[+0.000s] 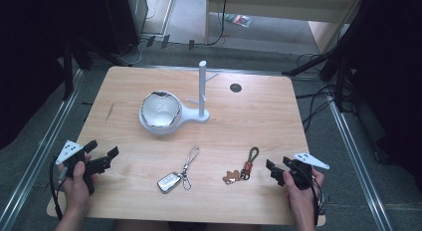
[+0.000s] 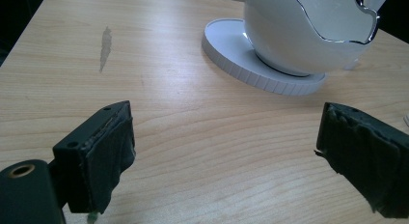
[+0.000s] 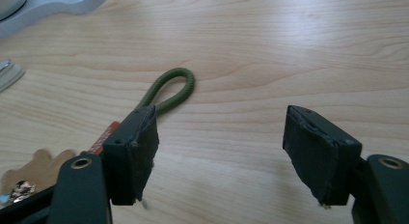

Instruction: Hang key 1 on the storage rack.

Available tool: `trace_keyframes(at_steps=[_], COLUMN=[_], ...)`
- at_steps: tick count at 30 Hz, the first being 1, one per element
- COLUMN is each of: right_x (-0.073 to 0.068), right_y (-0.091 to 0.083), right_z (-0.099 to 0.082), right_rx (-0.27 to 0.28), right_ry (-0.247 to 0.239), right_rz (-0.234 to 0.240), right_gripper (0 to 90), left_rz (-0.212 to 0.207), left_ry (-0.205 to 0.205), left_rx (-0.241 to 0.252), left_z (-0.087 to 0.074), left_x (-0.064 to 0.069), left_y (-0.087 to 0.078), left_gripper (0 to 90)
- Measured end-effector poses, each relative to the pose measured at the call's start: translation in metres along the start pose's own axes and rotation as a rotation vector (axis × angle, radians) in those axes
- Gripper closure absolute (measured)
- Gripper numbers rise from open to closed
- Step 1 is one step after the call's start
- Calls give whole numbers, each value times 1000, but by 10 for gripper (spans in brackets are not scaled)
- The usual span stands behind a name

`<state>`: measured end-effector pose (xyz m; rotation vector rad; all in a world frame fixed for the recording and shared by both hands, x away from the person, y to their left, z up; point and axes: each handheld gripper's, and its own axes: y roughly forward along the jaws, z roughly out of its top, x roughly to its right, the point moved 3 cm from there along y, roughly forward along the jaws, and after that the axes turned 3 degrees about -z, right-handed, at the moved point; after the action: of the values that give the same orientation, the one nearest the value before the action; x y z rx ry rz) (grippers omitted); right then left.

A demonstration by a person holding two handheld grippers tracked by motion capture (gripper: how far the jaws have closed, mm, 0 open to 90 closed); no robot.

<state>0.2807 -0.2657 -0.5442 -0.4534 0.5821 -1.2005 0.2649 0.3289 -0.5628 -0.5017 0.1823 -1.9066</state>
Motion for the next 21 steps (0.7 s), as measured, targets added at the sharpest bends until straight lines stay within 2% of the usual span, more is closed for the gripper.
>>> trace_keyframes(at_steps=[6, 10, 16, 21], right_x=[-15, -20, -26, -32], right_y=[3, 7, 9, 13], right_z=[7, 10, 18, 24], right_rx=[-80, -138, -186, -248], right_ry=[-39, -39, -34, -39], right_rz=[-8, -12, -23, -30], right_gripper=[286, 283, 291, 268], left_rz=[0, 2, 3, 2], left_ry=[-1, -1, -2, -4], left_rx=[-1, -1, -2, -1], left_z=[0, 0, 0, 0], left_x=[0, 0, 0, -1], left_y=[0, 0, 0, 0], left_gripper=[69, 69, 69, 69])
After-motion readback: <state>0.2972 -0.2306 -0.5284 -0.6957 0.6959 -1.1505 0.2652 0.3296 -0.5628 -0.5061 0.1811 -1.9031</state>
